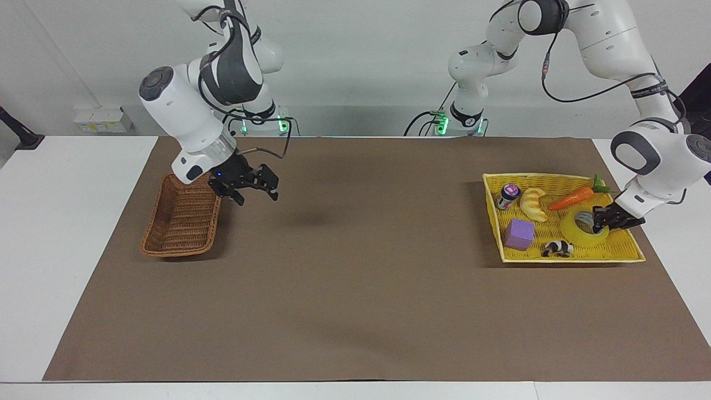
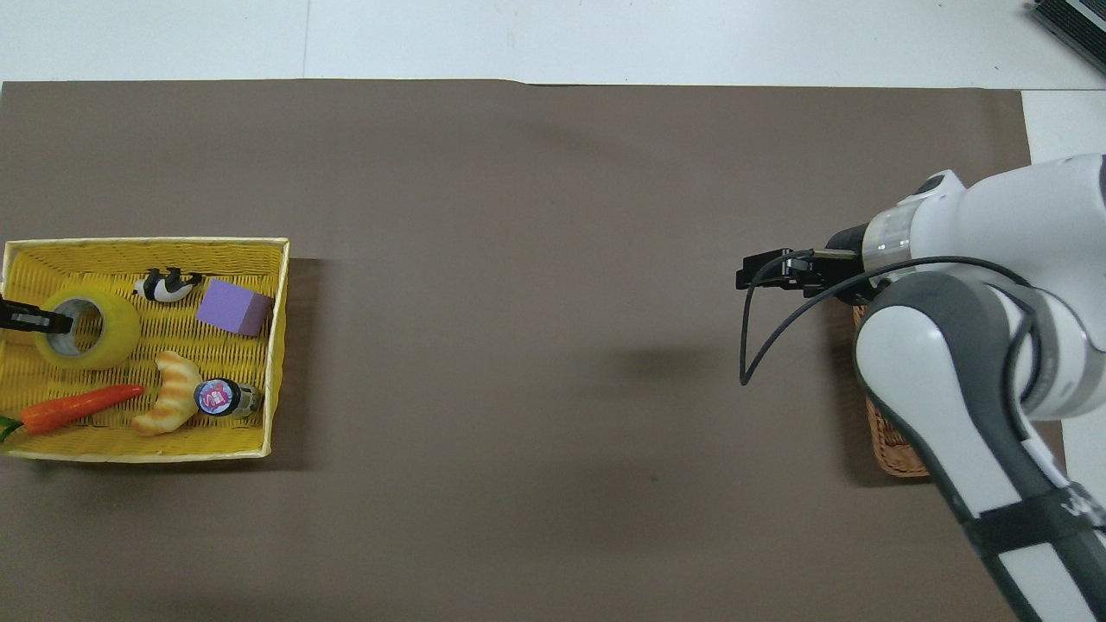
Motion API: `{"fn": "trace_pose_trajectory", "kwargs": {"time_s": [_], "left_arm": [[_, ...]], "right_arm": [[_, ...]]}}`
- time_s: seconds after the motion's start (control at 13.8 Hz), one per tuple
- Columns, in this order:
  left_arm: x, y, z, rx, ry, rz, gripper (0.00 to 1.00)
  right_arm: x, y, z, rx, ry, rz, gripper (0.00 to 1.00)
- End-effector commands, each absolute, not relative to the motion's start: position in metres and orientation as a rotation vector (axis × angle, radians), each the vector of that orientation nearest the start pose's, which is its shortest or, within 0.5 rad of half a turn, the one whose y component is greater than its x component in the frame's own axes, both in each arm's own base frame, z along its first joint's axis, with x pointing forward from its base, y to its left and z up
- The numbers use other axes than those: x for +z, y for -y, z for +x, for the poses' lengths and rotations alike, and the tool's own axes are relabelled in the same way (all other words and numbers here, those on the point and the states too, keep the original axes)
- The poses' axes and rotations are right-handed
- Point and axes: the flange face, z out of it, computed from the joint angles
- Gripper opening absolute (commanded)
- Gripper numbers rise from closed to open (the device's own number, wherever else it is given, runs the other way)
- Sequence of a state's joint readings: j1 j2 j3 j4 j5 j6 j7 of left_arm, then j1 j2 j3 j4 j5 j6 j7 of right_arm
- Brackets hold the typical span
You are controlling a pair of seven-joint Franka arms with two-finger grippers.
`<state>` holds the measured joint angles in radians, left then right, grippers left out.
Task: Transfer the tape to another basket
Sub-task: 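Reach the left gripper to the yellow tape roll while the right gripper advances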
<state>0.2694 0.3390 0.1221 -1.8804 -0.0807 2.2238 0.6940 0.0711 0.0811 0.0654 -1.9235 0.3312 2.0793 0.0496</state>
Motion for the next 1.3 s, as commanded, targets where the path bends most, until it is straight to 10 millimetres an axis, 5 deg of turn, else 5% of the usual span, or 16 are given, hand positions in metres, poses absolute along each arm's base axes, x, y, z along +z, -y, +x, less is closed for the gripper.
{"fn": "trace_pose_trajectory", "kwargs": {"time_s": [0.0,0.29,0.58,1.01,1.23], "left_arm": [[0.382,-0.223,0.576,-0.132,-0.422,-3.123,0.00],[0.425,-0.182,0.576,-0.156,-0.480,-3.125,0.00],[0.428,-0.121,0.573,-0.032,-0.524,-3.172,0.00],[0.416,0.031,0.577,-0.024,-0.274,-3.204,0.00],[0.415,0.101,0.567,-0.033,-0.193,-3.218,0.00]], "right_arm": [[0.444,-0.103,0.575,-0.088,-0.107,-2.812,1.00],[0.448,-0.112,0.577,-0.119,-0.134,-2.705,1.00],[0.444,-0.135,0.580,-0.161,-0.111,-2.692,1.00],[0.397,-0.174,0.593,-0.220,-0.177,-2.603,1.00],[0.373,-0.197,0.582,-0.288,-0.126,-2.572,1.00]]}}
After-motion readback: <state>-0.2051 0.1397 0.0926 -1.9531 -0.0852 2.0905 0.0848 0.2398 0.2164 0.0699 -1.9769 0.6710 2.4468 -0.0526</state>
